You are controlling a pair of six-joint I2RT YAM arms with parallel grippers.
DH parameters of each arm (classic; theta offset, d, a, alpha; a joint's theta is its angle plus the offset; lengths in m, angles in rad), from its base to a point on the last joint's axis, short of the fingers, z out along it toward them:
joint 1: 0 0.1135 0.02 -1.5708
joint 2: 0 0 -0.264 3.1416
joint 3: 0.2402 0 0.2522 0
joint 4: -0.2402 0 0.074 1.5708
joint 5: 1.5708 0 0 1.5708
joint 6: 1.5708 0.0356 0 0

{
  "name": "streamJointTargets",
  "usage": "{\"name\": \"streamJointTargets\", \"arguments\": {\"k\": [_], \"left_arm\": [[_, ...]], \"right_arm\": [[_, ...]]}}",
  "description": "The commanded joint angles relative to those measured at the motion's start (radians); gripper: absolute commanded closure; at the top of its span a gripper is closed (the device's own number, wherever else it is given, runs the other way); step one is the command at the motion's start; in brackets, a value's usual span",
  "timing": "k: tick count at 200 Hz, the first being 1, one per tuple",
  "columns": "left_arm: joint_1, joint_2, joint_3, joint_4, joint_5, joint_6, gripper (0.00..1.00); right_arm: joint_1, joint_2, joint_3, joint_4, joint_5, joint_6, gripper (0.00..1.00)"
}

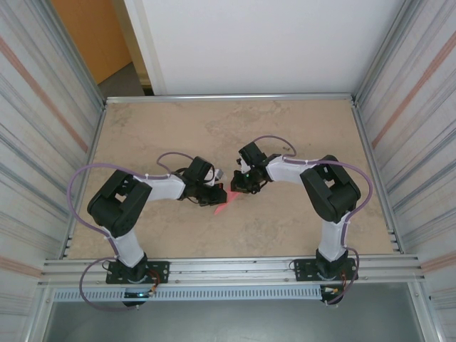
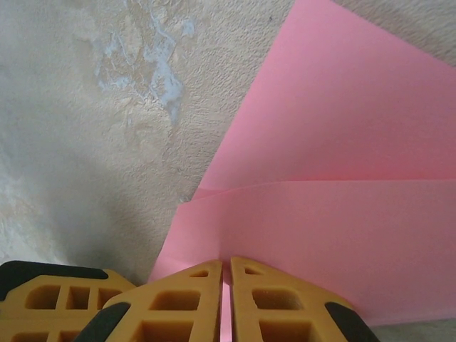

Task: Fold a paper plane with a square sheet of paper (pick it up from the middle)
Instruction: Fold the wing for the fifth time at the center of the table.

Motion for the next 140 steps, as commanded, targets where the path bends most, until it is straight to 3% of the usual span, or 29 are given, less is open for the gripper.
{"name": "streamJointTargets", "arguments": {"k": [1, 63, 140], "left_arm": [[0.002, -0.02, -0.011, -0.04, -0.001, -0.007, 0.95], [-0.006, -0.035, 0.011, 0.002, 0.081, 0.073, 0.91], [-0.007, 0.013, 0.01, -0.081, 0.027, 0.086, 0.93]], "right_arm": [[-0.015, 0.038, -0.011, -0.014, 0.012, -0.004, 0.9], [-0.021, 0.067, -0.071, 0.013, 0.022, -0.024, 0.95], [-0.028, 0.101, -0.053, -0.033, 0.045, -0.026, 0.95]]}}
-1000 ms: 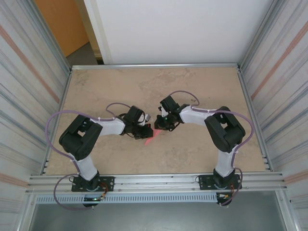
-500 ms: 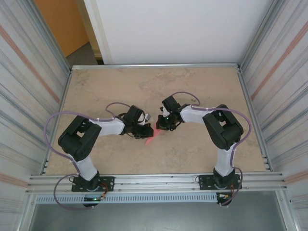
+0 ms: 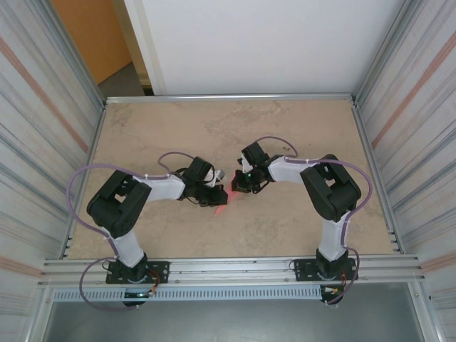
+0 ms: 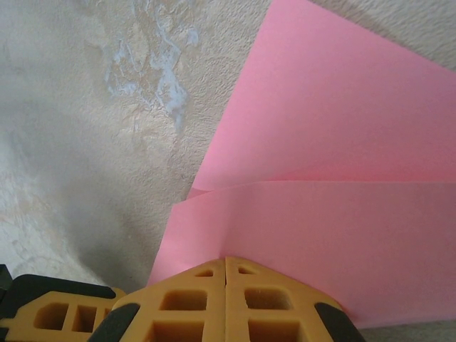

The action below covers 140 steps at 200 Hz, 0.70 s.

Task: Fold a paper plane with a square sheet of paper (pick it up from the middle)
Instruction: Fold the wing for the fifth time at the center of the table.

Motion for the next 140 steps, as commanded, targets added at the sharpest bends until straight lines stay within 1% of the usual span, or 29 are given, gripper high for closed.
{"name": "streamJointTargets", "arguments": {"k": [1, 67, 140], "left_arm": [[-0.007, 0.02, 0.009, -0.063, -0.017, 0.029, 0.93], [-0.01, -0.017, -0.049, -0.102, -0.03, 0.033, 0.95], [-0.01, -0.117, -0.196, -0.138, -0.05, 0.011, 0.96]], "right_arm": [[-0.003, 0.091, -0.024, -0.091, 0.104, -0.017, 0.95], [-0.011, 0.161, 0.015, -0.19, 0.158, -0.003, 0.97], [-0.019, 0.17, 0.022, -0.207, 0.156, -0.001, 0.97]]}}
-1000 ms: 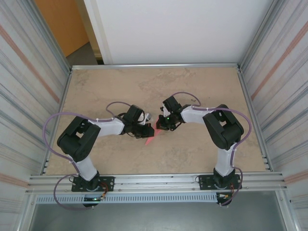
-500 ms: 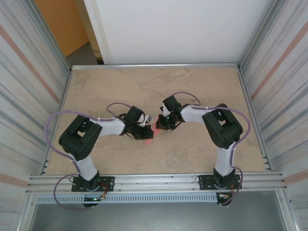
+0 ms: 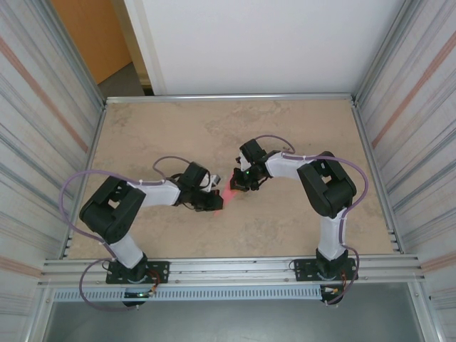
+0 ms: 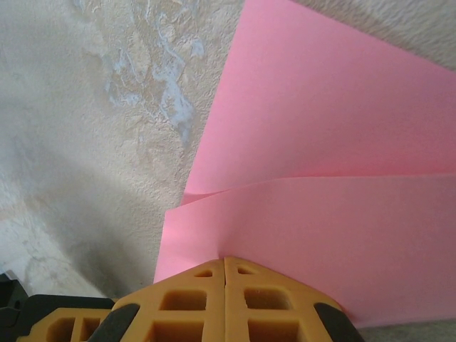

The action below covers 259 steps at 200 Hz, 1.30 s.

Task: Fold a paper plane with a square sheet of paper (pick it up from the middle)
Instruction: Fold the wing for the fifth time at the center of the table.

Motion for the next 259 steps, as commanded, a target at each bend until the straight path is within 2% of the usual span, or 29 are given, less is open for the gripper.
{"name": "streamJointTargets", "arguments": {"k": [1, 38, 91, 123, 179, 259], "left_arm": [[-0.009, -0.039, -0.088, -0.154, -0.026, -0.001, 0.96], [-0.005, -0.122, -0.15, -0.194, -0.03, 0.003, 0.96], [-0.003, -0.271, -0.049, -0.14, -0.035, 0.005, 0.95], [0.0, -0.186, -0.005, -0.045, -0.018, -0.028, 0.95], [0.002, 0.007, 0.101, -0.014, -0.008, -0.056, 0.97], [0.019, 0.079, 0.066, -0.163, -0.038, -0.077, 0.99]], "right_arm": [[-0.011, 0.115, -0.059, -0.123, 0.186, -0.002, 0.97], [-0.008, 0.105, -0.054, -0.124, 0.173, -0.002, 0.97], [0.003, 0.083, -0.053, -0.113, 0.151, 0.019, 0.97], [0.005, 0.087, -0.05, -0.102, 0.142, 0.022, 0.97], [0.005, 0.089, -0.04, -0.093, 0.127, 0.021, 0.96], [-0.012, 0.038, -0.09, 0.041, 0.093, -0.056, 0.94]]}}
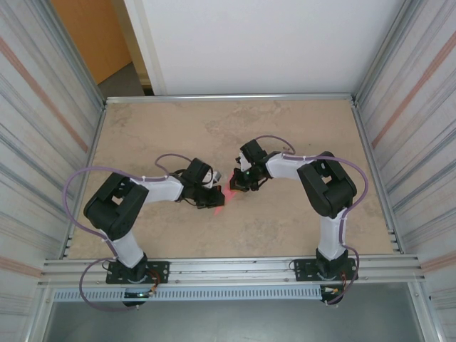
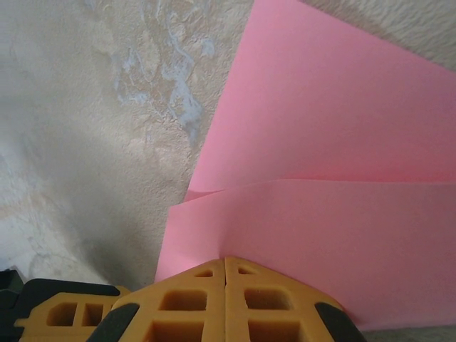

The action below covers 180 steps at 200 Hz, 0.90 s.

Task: Fold a paper plane with a square sheet of paper (pick it up from the middle)
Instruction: Fold the wing for the fifth time at the center of the table.

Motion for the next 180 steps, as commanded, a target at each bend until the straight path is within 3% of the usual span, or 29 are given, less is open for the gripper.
{"name": "streamJointTargets", "arguments": {"k": [1, 86, 122, 180], "left_arm": [[0.012, 0.027, -0.021, -0.118, -0.019, -0.017, 0.99], [0.025, 0.054, -0.112, -0.073, 0.016, -0.056, 1.0], [0.027, 0.054, -0.109, -0.06, 0.027, -0.056, 1.0], [0.027, -0.014, -0.023, -0.068, 0.08, -0.026, 0.97]], "right_arm": [[-0.013, 0.046, -0.069, 0.0, 0.113, -0.052, 0.94], [-0.188, 0.033, -0.194, 0.285, 0.039, -0.098, 0.93], [-0.262, 0.04, -0.133, 0.224, 0.068, -0.1, 0.92], [-0.283, -0.076, -0.063, 0.083, 0.128, -0.12, 0.87]]}}
